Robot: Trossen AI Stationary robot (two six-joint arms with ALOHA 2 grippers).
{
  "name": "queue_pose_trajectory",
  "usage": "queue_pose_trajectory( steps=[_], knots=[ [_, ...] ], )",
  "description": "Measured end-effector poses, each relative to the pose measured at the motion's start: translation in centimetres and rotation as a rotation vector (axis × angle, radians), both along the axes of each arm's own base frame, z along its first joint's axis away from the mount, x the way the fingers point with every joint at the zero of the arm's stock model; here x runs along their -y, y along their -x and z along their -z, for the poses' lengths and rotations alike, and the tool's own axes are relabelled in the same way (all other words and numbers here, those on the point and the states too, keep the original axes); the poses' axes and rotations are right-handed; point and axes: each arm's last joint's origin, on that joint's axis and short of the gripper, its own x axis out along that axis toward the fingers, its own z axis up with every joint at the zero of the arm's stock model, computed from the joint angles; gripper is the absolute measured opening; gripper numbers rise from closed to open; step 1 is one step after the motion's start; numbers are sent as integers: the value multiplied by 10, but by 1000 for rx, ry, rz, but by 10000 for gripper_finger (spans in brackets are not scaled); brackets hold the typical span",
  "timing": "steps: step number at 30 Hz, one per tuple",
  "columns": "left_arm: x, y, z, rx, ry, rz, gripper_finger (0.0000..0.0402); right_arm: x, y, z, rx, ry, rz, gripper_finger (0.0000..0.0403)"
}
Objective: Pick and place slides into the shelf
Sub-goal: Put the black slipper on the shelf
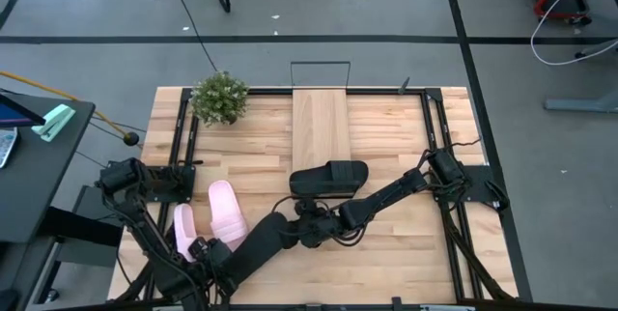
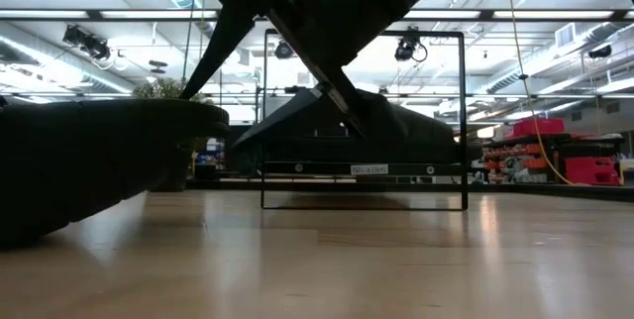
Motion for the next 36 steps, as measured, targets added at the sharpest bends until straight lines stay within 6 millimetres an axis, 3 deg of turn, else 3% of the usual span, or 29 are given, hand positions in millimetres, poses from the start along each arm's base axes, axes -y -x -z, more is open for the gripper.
queue_pose_trajectory(
  steps=[20,23,30,36],
  knots=[
    [1,1,0,-1,-1,13,219,6,-5,-3,51,-40,33,217],
    [1,1,0,-1,-2,14,219,6,-6,-4,60,-43,32,183],
    [1,2,0,0,-7,16,220,6,-7,-6,81,-14,22,43],
    [1,2,0,3,-4,11,219,4,-6,-10,88,-5,-7,43]
  ],
)
